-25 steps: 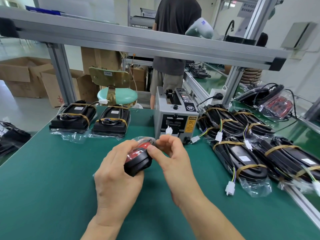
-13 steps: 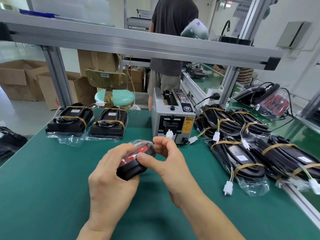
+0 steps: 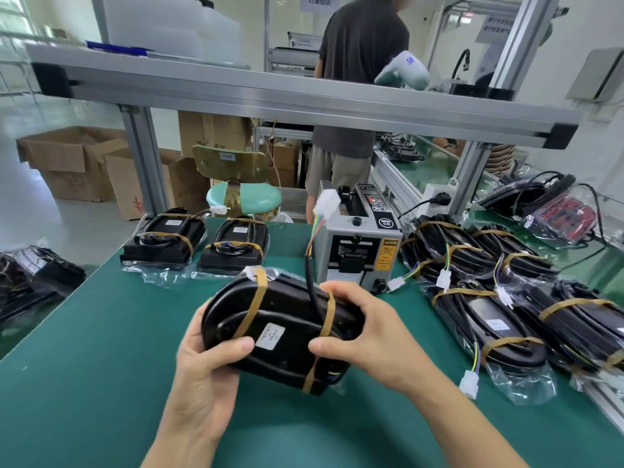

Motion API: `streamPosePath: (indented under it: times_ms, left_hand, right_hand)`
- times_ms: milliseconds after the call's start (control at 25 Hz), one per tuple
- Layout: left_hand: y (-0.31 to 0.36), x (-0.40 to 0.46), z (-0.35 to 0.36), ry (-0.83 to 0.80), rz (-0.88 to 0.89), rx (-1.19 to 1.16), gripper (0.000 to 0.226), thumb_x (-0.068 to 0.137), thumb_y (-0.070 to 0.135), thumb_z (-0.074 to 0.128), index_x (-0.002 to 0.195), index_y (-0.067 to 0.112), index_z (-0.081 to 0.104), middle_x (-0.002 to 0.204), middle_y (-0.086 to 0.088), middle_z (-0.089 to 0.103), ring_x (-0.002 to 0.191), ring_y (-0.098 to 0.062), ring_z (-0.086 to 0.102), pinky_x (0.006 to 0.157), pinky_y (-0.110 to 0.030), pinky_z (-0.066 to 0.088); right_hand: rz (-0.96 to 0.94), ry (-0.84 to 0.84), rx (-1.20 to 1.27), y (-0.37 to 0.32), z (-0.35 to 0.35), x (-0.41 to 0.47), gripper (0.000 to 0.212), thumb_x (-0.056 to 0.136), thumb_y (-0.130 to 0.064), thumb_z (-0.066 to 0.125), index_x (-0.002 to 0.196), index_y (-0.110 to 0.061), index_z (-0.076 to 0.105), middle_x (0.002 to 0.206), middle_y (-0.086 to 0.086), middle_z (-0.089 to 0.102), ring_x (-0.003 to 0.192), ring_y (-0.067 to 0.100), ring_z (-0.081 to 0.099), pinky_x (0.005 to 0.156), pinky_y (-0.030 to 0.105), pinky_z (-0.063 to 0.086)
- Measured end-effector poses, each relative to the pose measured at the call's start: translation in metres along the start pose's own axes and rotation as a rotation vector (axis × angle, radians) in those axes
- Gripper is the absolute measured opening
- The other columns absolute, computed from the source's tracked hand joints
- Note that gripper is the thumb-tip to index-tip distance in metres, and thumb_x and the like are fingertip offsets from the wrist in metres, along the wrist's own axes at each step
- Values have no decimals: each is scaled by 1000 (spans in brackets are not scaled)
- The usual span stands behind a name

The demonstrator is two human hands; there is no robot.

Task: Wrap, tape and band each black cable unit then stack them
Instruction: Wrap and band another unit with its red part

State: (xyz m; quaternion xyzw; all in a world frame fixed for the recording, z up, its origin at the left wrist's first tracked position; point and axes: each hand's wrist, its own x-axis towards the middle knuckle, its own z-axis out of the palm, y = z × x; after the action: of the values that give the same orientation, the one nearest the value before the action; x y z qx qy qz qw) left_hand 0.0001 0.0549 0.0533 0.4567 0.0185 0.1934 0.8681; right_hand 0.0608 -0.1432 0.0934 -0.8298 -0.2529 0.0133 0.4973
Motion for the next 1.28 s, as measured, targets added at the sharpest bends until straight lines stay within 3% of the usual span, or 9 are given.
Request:
streamPosePath:
  times_ms: [120,240,520,640,760,840,1000,1120,1280]
  left_hand:
    - [8,2,-11,13,8,209,75,47,-4,67,119,16,59,113,3,68,107,-12,62,89,-25,50]
    - [27,11,-14,-10,113,420,53,62,11,72,112,28,66,120,9,65,118,-7,55,100,-29,36]
    - [34,15,-3,-130,78,772,33,56,16,81,83,32,73,85,7,73,74,-1,63,74,-11,48]
    - [29,14,-7,-54,128,756,32,71,-4,78,77,27,74,86,6,74,78,-4,66,77,-13,50]
    - [25,14,-3,0,128,715,27,78,-4,70,74,22,75,80,4,75,73,-4,67,72,-11,49]
    - [24,16,2,31,114,710,26,78,-2,70,70,22,73,69,4,72,61,-4,62,63,-10,47]
    - [24,25,2,58,53,721,26,80,-2,66,67,20,64,59,3,63,57,-11,54,61,-26,44]
    - [12,14,-9,30,-28,555,33,79,-12,59,70,19,55,62,-2,59,63,-18,53,64,-32,42]
    - [2,-1,-22,58,61,410,37,78,-17,57,68,19,56,70,-11,61,71,-25,61,69,-33,52]
  right_hand:
    - [-151,96,-285,-1,-3,7,67,58,-26,86,119,-27,60,109,-24,57,106,3,50,95,10,34]
    - [-259,67,-413,2,3,13,65,57,-22,85,117,-19,61,108,-17,56,103,9,45,93,11,32]
    - [-279,42,-374,9,21,10,65,60,-22,85,120,-18,60,114,-14,56,105,8,44,96,13,33]
    - [-267,-32,-459,2,15,8,67,64,-40,81,124,-24,57,119,-15,55,112,9,44,100,24,32]
    - [-202,-14,-451,-10,11,10,58,70,-71,52,113,-33,61,114,-23,57,114,-4,42,105,25,20]
    - [-168,39,-454,-18,17,14,52,77,-71,40,104,-35,65,110,-22,60,114,-4,44,108,30,14]
    - [-132,40,-473,-25,39,26,34,84,-60,54,104,-35,67,109,-19,62,113,2,46,108,33,6]
    - [-39,-15,-421,-25,46,31,37,72,-65,65,94,-35,68,104,-19,61,110,2,45,112,41,0]
    - [-272,-197,-383,-27,45,19,38,69,-58,73,102,-39,69,104,-20,56,111,-4,44,116,44,-6]
